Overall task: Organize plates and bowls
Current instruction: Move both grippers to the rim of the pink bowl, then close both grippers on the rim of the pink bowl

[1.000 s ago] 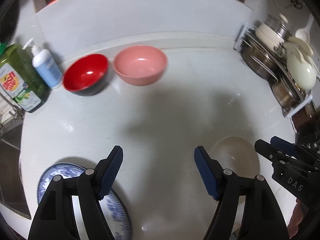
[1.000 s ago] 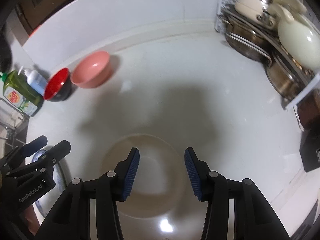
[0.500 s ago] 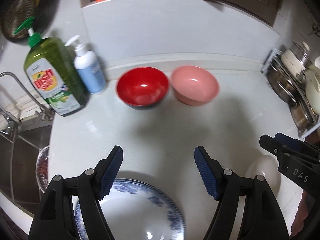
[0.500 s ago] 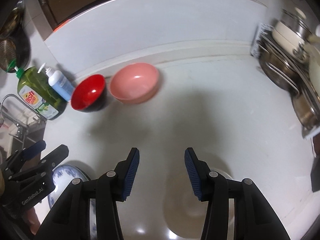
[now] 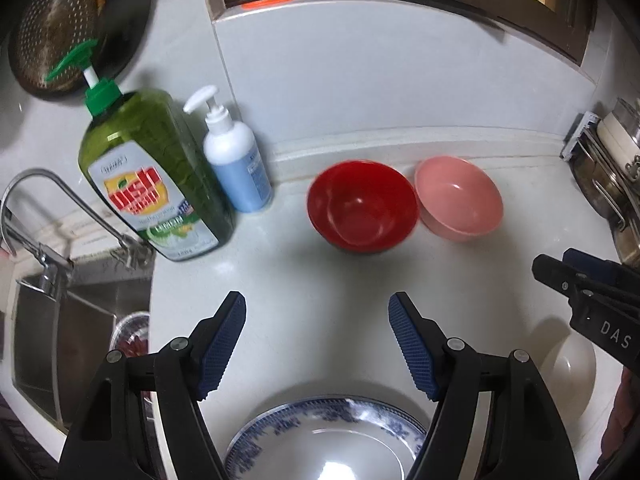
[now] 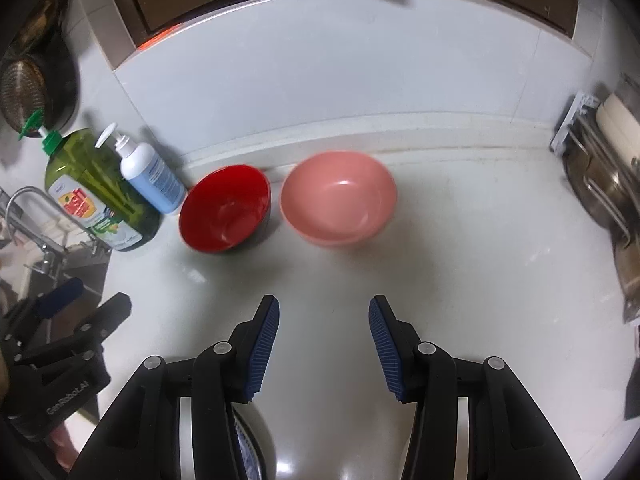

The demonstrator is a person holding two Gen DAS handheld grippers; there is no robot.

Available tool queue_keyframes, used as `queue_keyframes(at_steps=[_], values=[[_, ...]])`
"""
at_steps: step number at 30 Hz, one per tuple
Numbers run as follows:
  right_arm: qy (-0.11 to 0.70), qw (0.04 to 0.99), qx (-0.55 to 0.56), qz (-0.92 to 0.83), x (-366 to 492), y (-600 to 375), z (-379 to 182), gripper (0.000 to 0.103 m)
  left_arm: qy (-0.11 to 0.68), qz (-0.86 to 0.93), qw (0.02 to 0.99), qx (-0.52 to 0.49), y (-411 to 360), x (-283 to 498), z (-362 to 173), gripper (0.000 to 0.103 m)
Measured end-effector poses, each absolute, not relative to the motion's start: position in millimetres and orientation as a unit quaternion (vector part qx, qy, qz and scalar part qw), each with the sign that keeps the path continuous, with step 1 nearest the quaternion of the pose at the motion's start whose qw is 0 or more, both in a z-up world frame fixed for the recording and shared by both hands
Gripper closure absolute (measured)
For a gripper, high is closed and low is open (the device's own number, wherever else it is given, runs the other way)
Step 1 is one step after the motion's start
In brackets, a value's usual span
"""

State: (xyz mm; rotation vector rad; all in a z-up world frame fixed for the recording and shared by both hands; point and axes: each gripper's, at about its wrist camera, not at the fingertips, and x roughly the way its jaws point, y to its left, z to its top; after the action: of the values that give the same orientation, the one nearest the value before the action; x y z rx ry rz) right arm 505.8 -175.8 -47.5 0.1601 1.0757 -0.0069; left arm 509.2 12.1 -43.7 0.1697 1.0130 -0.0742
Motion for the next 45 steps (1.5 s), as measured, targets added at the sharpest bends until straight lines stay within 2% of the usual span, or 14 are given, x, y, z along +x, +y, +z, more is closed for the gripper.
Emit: queue_keyframes(at_steps=[12, 20, 29, 35, 38, 45], values=[[0.506, 0.856, 0.104, -0.023, 546.5, -198.2, -43.7, 0.055, 0.476, -0.090, 0.867, 0.118, -24.7, 557.5, -33.0, 0.030], [0.519, 0.838, 0.159, -0.048, 577.7, -229.7, -61.2, 0.055, 0.534, -0.193, 0.811, 0.138, -82.9, 621.1, -62.9, 0.030], [0.538, 0.813, 0.202, -0.092, 607.6, -254.2, -95.8, 0.055, 0.533, -0.217, 0.798, 0.176, -132.4, 665.7, -104.2, 0.033], [0.548, 0.799, 0.224, -0.105, 621.8, -255.4, -118.9, 0.056, 0.545, -0.219, 0.788, 0.186, -149.7, 686.7, -129.5, 0.044], [0.558, 0.792, 0.225, -0.102, 628.8, -256.1, -128.4, 0.067, 0.558, -0.216, 0.780, 0.184, -152.9, 693.3, -141.2, 0.051], [0.576, 0.778, 0.233, -0.096, 638.5, -251.2, -146.7, 0.077, 0.584, -0.212, 0.761, 0.187, -157.5, 702.5, -163.9, 0.071]])
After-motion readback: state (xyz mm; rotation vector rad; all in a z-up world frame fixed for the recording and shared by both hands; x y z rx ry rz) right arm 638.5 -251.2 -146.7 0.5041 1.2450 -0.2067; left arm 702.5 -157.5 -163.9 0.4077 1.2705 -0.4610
